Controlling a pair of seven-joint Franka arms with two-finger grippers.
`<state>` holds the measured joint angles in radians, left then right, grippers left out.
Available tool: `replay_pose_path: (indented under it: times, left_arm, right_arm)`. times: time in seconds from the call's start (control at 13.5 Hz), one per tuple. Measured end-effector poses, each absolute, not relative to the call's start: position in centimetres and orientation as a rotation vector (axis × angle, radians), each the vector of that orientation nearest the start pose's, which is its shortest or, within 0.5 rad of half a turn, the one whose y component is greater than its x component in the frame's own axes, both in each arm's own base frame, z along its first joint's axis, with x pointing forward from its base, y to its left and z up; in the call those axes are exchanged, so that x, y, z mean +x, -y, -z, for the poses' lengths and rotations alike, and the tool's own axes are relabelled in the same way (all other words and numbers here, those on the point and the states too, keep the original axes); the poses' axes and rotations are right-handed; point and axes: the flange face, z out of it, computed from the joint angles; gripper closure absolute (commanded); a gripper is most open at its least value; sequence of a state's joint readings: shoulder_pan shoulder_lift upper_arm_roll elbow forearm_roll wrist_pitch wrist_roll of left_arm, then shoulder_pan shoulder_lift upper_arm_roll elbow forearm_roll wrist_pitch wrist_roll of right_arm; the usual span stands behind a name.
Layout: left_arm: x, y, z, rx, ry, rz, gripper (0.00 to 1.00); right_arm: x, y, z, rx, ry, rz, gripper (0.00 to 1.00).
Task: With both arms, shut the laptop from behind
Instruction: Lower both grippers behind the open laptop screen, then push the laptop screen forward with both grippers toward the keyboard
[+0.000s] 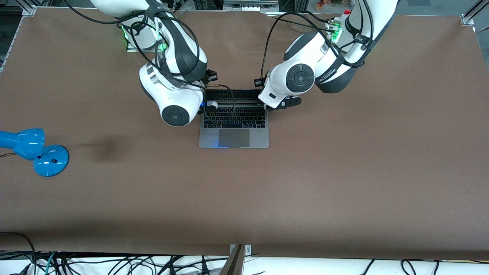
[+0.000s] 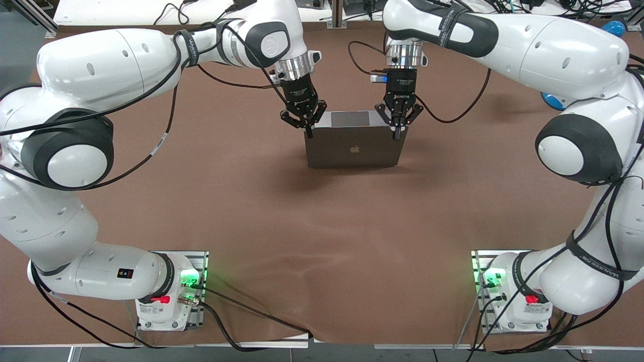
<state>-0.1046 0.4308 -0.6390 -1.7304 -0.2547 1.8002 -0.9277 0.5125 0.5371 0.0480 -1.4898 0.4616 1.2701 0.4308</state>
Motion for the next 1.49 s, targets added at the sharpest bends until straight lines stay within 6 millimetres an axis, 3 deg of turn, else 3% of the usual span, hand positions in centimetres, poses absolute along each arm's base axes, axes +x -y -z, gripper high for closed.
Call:
replay_pose_path:
  times: [0.45, 0.67, 1.04, 1.49]
  left_arm:
    - [47.3, 40.9, -34.2, -3.117, 0.482, -0.902, 1.00]
    - [48.6, 40.9, -34.0, -3.134, 0.488, -0.881, 1.00]
    - [50.5, 40.7, -33.6, -3.153, 0.519, -0.894, 1.00]
    - [52.8, 40.2, -31.0, -3.142, 0.515, -0.873, 1.00]
  right_arm:
    - [50.7, -36.0, -32.9, -2.839, 0.085, -1.203, 0.98]
    - [51.0, -35.7, -32.4, -2.872, 0.086, -1.186, 0.98]
    - [52.1, -35.0, -32.5, -2.885, 0.052, -1.131, 0.98]
    - [53.9, -34.6, -32.6, -2.896, 0.002, -0.981, 0.98]
